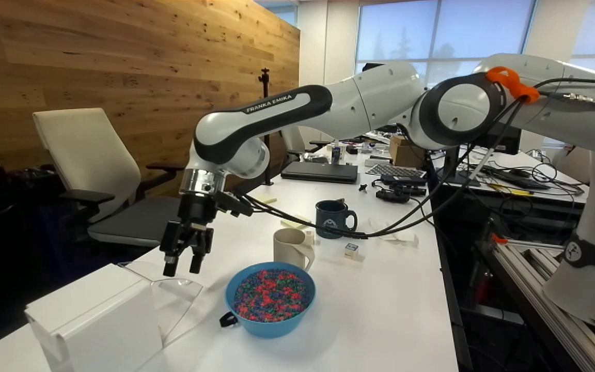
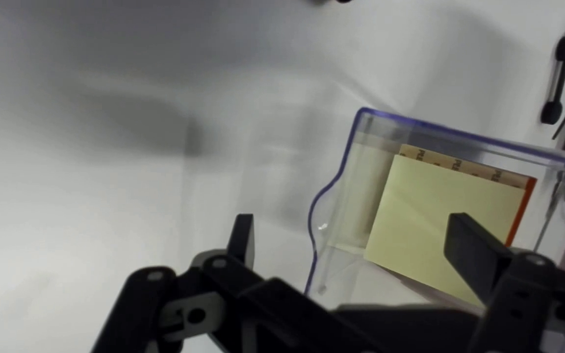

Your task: Close the white object on the table

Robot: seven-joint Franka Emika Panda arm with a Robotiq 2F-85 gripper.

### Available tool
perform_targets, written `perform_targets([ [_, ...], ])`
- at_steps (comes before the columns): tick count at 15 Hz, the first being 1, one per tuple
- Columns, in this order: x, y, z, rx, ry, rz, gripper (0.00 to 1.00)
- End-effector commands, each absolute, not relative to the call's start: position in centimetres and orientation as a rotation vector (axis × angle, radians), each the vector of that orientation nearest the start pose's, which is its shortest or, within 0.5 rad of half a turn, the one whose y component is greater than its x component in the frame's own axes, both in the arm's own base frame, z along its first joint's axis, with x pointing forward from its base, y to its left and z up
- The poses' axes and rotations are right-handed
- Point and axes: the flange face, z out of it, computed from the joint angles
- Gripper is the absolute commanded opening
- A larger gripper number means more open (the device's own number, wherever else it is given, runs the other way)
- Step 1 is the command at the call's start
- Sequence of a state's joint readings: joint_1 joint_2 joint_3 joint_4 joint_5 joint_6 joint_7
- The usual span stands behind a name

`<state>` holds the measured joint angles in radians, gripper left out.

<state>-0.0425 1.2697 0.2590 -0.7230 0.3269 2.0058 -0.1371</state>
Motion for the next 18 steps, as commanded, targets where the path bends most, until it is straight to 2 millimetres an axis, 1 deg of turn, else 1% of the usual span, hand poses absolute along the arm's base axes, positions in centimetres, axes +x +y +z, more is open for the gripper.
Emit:
perform_targets([
  [1,80.44,8.98,17.92,-2.514,-0.043,-0.063,1.00],
  [9,80.36,9.41,17.16,-2.484,-0.038,-0.051,1.00],
  [13,80.34,9.45,17.17,-2.474,-0.038,-0.046,0.83],
  [14,80.33,9.49,17.19,-2.472,-0.039,-0.045,0.82],
  [15,80.32,9.51,17.20,-2.471,-0.039,-0.043,0.85],
  [16,80.31,9.54,17.22,-2.470,-0.040,-0.042,0.80],
  [17,80.30,9.56,17.23,-2.469,-0.041,-0.041,0.82],
  [18,80.30,9.55,17.22,-2.468,-0.040,-0.040,0.80],
])
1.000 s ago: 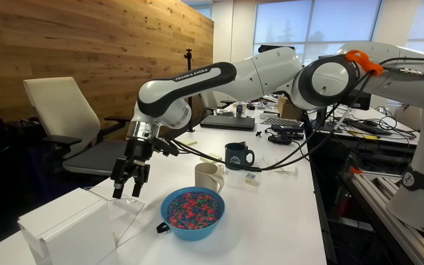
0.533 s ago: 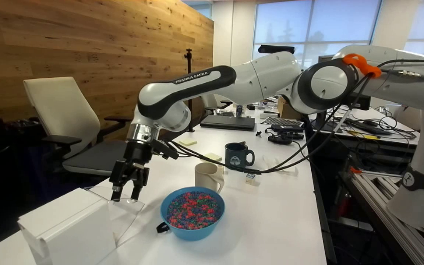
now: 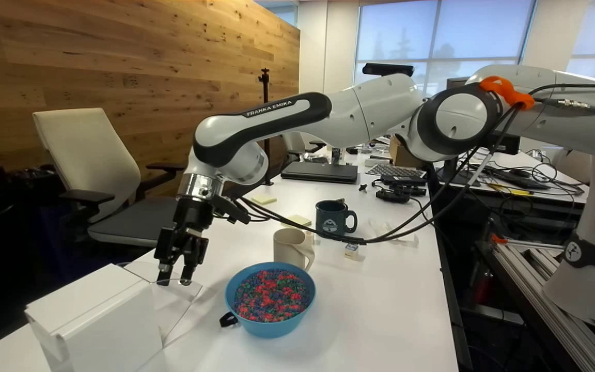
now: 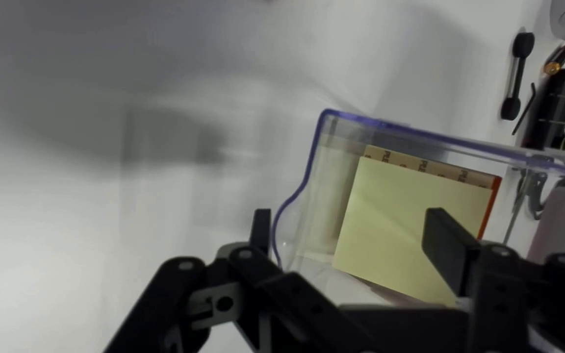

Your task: Close the white object on the table

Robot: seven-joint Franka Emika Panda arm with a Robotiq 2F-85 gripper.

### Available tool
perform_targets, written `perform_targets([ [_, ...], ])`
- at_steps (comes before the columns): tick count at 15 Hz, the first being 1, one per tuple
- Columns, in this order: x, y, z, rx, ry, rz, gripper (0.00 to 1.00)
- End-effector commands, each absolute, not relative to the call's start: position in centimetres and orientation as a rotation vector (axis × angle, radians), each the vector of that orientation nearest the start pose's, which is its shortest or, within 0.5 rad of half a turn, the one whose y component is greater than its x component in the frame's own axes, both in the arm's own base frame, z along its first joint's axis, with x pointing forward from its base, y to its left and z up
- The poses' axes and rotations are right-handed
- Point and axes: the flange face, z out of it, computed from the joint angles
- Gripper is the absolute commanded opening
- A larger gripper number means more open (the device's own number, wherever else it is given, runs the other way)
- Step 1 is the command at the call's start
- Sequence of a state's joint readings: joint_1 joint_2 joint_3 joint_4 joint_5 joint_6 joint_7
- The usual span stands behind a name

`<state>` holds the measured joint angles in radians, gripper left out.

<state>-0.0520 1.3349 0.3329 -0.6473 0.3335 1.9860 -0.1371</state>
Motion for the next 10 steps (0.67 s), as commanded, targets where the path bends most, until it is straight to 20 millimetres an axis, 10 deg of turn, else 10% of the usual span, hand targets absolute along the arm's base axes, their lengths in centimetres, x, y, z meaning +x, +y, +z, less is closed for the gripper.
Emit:
perform_targets([
  [1,80.30,9.56,17.23,-2.468,-0.040,-0.040,0.82],
  [10,80.39,10.11,18.20,-2.446,-0.060,-0.052,0.86],
])
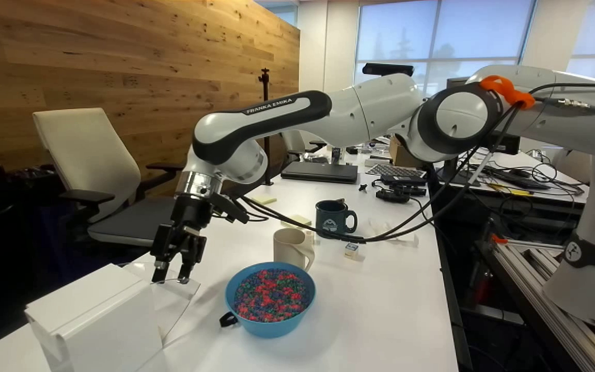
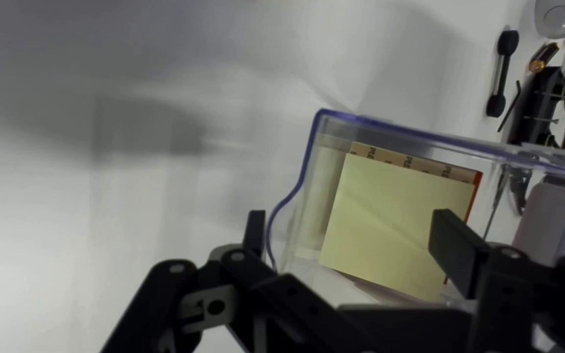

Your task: Close the white object on the table

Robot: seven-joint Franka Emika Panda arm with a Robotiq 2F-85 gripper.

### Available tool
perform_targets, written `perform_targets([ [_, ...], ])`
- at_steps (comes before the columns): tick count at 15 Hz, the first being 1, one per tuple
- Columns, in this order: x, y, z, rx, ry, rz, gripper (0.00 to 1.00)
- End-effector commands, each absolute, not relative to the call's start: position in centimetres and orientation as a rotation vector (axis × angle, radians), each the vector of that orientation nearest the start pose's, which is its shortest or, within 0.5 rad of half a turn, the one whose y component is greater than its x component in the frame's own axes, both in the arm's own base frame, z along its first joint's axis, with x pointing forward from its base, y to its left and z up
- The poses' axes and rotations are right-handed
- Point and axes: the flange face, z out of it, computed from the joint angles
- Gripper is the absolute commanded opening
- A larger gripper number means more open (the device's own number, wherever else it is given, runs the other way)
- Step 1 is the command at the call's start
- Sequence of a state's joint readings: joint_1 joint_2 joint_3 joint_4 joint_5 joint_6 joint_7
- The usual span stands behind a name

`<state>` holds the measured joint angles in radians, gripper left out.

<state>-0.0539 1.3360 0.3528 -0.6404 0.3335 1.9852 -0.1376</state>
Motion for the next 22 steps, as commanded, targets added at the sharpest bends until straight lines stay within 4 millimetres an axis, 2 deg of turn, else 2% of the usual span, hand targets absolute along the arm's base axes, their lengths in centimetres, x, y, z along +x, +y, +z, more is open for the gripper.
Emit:
perform_targets([
  [1,80.4,10.2,18.3,-2.443,-0.061,-0.055,0.85],
  [18,80.3,10.9,20.6,-2.388,-0.093,-0.040,0.85],
  [21,80.3,11.2,21.3,-2.380,-0.102,-0.034,0.90],
  [22,80.2,11.2,21.7,-2.386,-0.101,-0.019,0.95],
])
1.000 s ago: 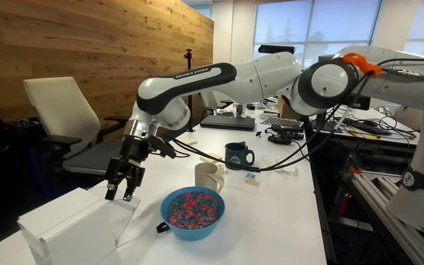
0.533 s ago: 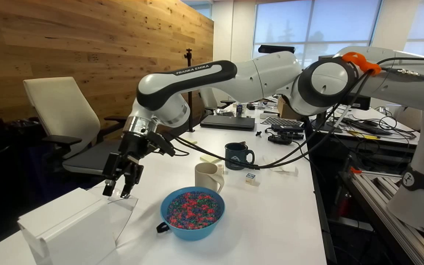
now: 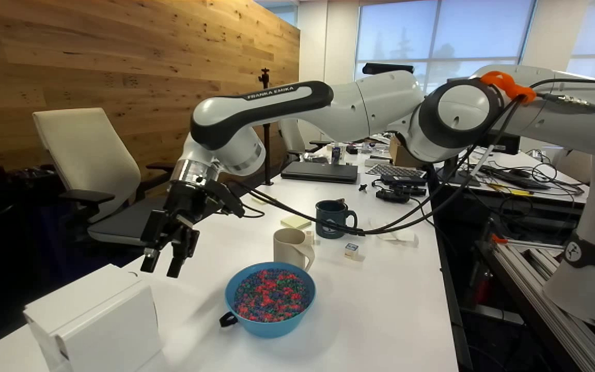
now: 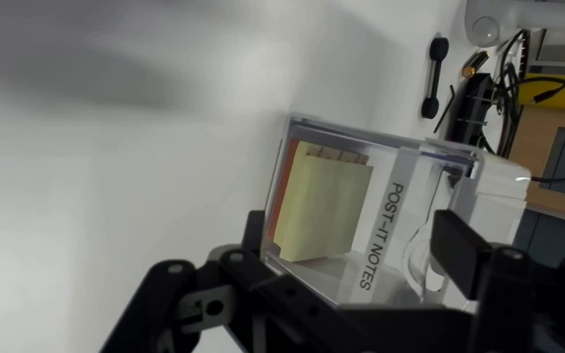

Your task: Close the white object on the table

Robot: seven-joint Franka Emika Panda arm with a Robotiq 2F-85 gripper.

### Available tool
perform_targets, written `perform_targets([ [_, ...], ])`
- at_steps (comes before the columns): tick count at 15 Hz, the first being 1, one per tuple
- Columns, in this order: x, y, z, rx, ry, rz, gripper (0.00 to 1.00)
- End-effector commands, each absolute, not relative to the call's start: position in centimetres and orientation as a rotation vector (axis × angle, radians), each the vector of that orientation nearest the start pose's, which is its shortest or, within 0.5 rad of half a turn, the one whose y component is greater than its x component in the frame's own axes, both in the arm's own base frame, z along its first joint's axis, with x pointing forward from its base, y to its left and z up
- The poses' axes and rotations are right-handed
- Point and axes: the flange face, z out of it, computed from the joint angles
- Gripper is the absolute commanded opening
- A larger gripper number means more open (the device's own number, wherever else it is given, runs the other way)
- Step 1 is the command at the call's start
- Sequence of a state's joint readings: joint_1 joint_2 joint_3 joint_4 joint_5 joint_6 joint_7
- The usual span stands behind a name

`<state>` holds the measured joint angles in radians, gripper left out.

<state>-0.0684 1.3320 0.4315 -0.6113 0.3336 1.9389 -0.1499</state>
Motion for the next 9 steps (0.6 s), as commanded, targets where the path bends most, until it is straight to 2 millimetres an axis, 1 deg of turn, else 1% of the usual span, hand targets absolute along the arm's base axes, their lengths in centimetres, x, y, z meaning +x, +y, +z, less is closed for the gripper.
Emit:
perform_targets([
  [1,80.0,11.2,22.1,-2.403,-0.109,0.003,0.99],
  [2,79.9,11.3,22.6,-2.412,-0.114,0.015,0.98],
  [3,79.8,11.2,23.1,-2.429,-0.121,0.025,1.00],
  [4,79.7,11.2,23.7,-2.448,-0.131,0.031,1.00],
  [9,79.7,10.0,27.8,-2.574,-0.182,0.008,1.00],
])
